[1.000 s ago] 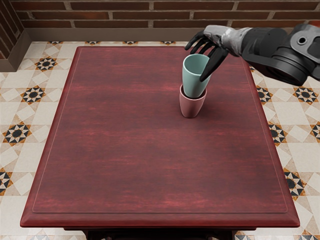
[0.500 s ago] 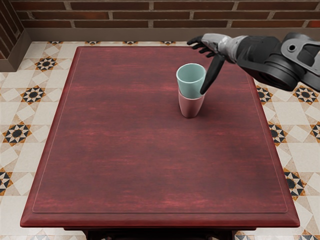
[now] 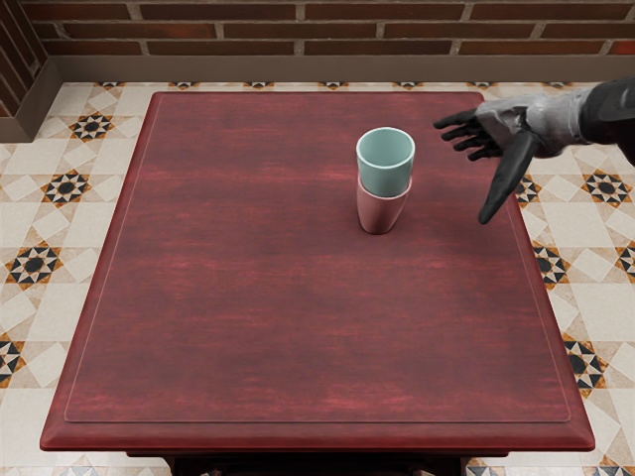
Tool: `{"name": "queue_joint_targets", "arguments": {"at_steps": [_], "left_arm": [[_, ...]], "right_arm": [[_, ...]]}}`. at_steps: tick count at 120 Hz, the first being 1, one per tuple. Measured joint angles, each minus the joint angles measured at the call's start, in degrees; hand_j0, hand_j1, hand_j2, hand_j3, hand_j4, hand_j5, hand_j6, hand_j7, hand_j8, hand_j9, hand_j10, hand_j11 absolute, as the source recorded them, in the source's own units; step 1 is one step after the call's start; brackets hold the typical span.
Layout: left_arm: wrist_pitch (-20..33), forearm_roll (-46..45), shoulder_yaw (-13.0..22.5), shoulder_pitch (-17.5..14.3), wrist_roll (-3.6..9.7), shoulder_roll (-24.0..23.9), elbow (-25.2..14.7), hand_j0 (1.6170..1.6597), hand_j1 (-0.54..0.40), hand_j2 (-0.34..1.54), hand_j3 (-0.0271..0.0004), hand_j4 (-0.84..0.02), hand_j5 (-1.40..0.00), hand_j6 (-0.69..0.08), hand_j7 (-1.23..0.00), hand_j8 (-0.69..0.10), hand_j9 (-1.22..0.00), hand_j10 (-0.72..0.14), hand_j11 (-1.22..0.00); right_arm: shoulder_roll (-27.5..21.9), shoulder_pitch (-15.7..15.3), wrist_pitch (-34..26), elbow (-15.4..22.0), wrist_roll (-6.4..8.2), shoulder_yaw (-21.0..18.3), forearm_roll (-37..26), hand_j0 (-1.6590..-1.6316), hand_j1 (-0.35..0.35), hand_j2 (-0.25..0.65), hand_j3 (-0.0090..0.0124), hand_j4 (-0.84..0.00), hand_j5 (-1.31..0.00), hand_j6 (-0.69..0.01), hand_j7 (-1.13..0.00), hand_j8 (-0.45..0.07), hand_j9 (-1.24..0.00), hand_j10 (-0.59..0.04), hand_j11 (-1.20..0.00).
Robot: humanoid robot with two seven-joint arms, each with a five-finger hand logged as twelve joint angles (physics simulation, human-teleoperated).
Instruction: Pick up cup and place in cup with right hand
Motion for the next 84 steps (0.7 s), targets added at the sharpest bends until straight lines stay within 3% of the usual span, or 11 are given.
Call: {"name": "queue_joint_targets", "arguments": {"at_steps": [9, 17, 35, 46, 69, 84], "left_arm": [[0.0, 0.0, 0.0, 0.0, 0.00, 0.0, 0.0, 1.6581, 0.349, 0.00, 0.0000, 0.000, 0.00, 0.000, 0.00, 0.000, 0.00, 0.000, 0.00], [0.0, 0.0, 0.0, 0.0, 0.00, 0.0, 0.0, 1.6581, 0.349, 0.00, 0.0000, 0.000, 0.00, 0.000, 0.00, 0.000, 0.00, 0.000, 0.00], [0.0, 0.0, 0.0, 0.0, 0.00, 0.0, 0.0, 1.6581, 0.349, 0.00, -0.0001, 0.000, 0.00, 0.000, 0.00, 0.000, 0.00, 0.000, 0.00], [0.0, 0.0, 0.0, 0.0, 0.00, 0.0, 0.0, 1.6581, 0.349, 0.00, -0.0001, 0.000, 0.00, 0.000, 0.00, 0.000, 0.00, 0.000, 0.00], [0.0, 0.0, 0.0, 0.0, 0.00, 0.0, 0.0, 1.6581, 0.349, 0.00, -0.0001, 0.000, 0.00, 0.000, 0.00, 0.000, 0.00, 0.000, 0.00], [0.0, 0.0, 0.0, 0.0, 0.00, 0.0, 0.0, 1.6581, 0.349, 0.00, -0.0001, 0.000, 0.00, 0.000, 0.00, 0.000, 0.00, 0.000, 0.00]], "right_arm": [[-4.1, -0.6, 7.5, 0.0, 2.19, 0.8, 5.3, -1.6581, -0.331, -0.001, 0.0000, -0.019, -0.02, -0.020, -0.02, -0.019, -0.02, -0.019, -0.02], [-6.9, -1.6, 11.2, 0.1, 6.00, 1.2, 8.4, -1.6581, -0.332, -0.001, 0.0000, -0.018, -0.02, -0.018, -0.02, -0.017, -0.02, -0.017, -0.02], [-8.7, -6.7, 14.3, 0.2, 20.26, 1.4, 10.8, -1.6581, -0.334, -0.002, 0.0000, -0.015, -0.02, -0.016, -0.02, -0.015, -0.02, -0.015, -0.02], [-8.8, -11.2, 14.9, 0.3, 27.04, 1.5, 11.1, -1.6581, -0.335, -0.002, 0.0000, -0.014, -0.02, -0.015, -0.02, -0.014, -0.02, -0.014, -0.02], [-13.0, -20.1, 15.2, 0.3, 34.36, 3.3, 11.4, -1.6581, -0.336, -0.001, 0.0000, -0.013, -0.02, -0.013, -0.02, -0.013, -0.02, -0.013, -0.02], [-16.1, -22.0, 15.3, 0.3, 36.98, 3.8, 11.4, -1.6580, -0.337, 0.000, 0.0000, -0.012, -0.02, -0.012, -0.02, -0.012, -0.02, -0.012, -0.02]]}}
